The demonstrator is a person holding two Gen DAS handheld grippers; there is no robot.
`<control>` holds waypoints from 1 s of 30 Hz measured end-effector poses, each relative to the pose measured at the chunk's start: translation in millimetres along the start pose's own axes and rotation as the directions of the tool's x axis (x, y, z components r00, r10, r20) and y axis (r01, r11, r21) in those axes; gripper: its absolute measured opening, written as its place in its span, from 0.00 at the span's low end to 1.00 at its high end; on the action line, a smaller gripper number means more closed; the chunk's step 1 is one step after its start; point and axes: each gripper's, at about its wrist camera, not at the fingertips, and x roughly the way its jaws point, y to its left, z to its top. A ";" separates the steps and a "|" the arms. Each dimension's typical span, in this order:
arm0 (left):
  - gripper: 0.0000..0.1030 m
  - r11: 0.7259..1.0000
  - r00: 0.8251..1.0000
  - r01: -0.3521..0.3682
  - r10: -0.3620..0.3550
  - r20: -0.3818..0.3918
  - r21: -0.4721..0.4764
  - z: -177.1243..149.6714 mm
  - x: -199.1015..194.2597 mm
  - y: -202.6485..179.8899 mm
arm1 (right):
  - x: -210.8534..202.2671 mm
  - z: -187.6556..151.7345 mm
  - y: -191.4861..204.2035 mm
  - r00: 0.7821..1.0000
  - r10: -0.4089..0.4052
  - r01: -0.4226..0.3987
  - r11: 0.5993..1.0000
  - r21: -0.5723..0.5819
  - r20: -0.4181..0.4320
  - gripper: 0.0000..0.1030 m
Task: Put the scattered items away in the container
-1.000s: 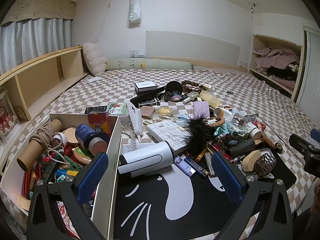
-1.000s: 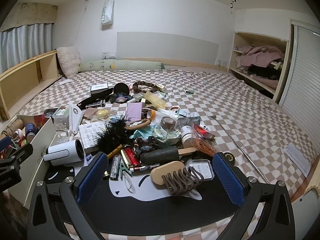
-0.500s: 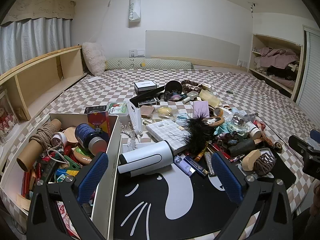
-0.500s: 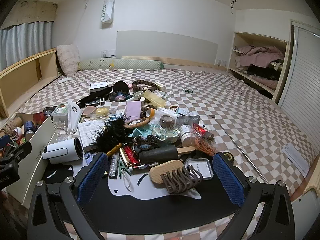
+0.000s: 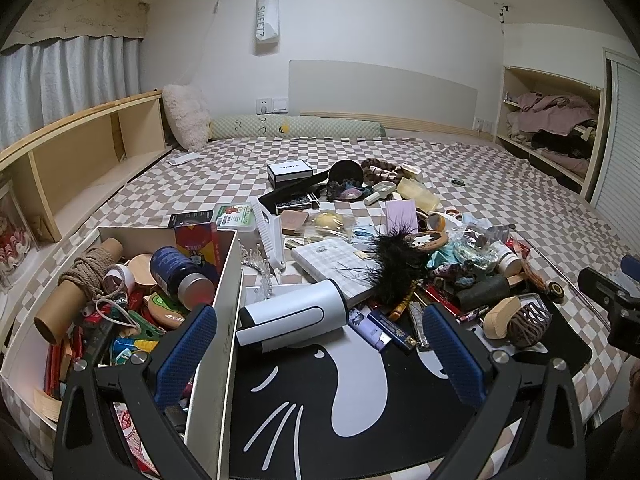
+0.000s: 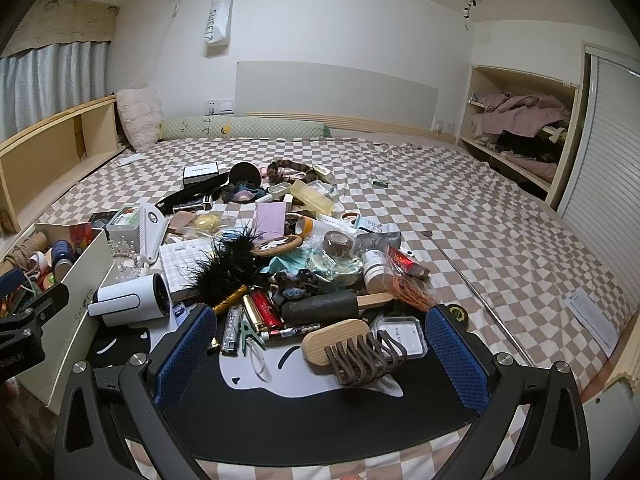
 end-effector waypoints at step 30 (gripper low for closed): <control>1.00 0.995 0.985 0.099 -0.094 0.145 -0.032 98.1 -7.6 9.7 | 17.3 80.4 3.2 0.992 0.048 -0.032 0.990 -0.137 0.118 1.00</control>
